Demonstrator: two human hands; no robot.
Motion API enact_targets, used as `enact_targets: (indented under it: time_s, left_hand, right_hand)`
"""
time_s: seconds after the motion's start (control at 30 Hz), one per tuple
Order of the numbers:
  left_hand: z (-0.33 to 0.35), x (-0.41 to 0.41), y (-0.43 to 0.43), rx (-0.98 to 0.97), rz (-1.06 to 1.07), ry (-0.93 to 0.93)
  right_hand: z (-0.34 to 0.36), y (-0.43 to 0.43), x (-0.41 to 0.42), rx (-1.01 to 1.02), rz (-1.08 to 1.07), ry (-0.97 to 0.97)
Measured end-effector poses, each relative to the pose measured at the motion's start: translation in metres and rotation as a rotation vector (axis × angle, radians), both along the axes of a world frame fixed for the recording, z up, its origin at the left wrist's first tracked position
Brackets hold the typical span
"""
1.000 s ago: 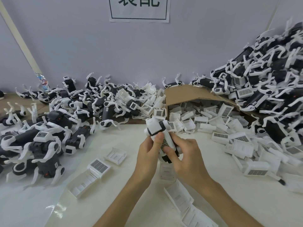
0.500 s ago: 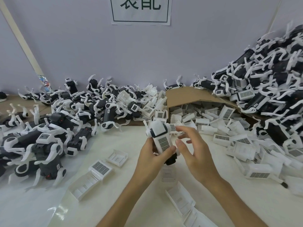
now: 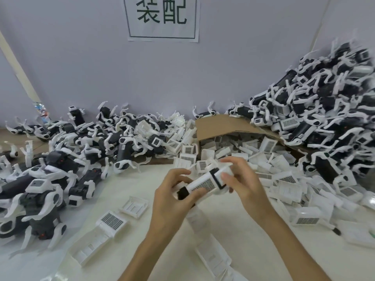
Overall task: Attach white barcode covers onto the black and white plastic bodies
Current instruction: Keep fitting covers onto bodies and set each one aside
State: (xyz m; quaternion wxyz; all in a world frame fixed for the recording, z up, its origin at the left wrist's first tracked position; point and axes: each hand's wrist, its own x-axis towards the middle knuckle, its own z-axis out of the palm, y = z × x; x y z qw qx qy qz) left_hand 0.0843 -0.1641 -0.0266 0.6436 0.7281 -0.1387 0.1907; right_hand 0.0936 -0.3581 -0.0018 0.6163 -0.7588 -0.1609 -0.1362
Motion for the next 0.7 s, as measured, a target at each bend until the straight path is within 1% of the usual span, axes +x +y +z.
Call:
enact_targets:
  time_s: [0.07,0.13,0.23,0.33,0.4,0.43,0.47,0.5,0.53,0.63,0.67,0.7]
  left_hand:
    - [0.003,0.003,0.002,-0.049,-0.018,-0.012]
    - [0.005,0.006,0.006,-0.119,-0.010,0.010]
    - [0.006,0.009,0.010,-0.250,0.043,0.052]
    - [0.005,0.013,0.017,-0.371,0.131,0.098]
    - [0.007,0.014,0.021,-0.437,0.174,0.112]
    - [0.008,0.014,0.022,-0.467,0.192,0.122]
    - [0.008,0.015,0.024,-0.494,0.203,0.131]
    - [0.008,0.016,0.024,-0.514,0.205,0.144]
    - [0.007,0.018,0.024,-0.526,0.198,0.161]
    - [0.006,0.021,0.021,-0.535,0.170,0.214]
    - [0.005,0.021,0.019,-0.520,0.165,0.220]
    - [0.004,0.022,0.018,-0.499,0.162,0.224]
  right_hand:
    - [0.001,-0.008,0.001,-0.037,0.104,0.120]
    - [0.001,-0.008,-0.001,-0.050,0.177,0.186]
    - [0.004,-0.002,-0.001,0.063,0.187,0.232]
    - [0.013,-0.007,0.002,0.142,0.236,0.337]
    - [0.025,-0.015,0.008,0.050,0.290,0.379]
    - [0.036,-0.019,0.011,0.006,0.293,0.387]
    - [0.049,-0.024,0.016,-0.011,0.251,0.368]
    - [0.066,-0.031,0.022,0.042,0.193,0.337]
    - [0.087,-0.040,0.029,0.141,0.122,0.285]
    - [0.173,-0.075,0.054,0.380,-0.177,0.075]
    - [0.200,-0.088,0.063,0.551,-0.208,0.023]
    - [0.221,-0.102,0.078,0.738,-0.170,0.001]
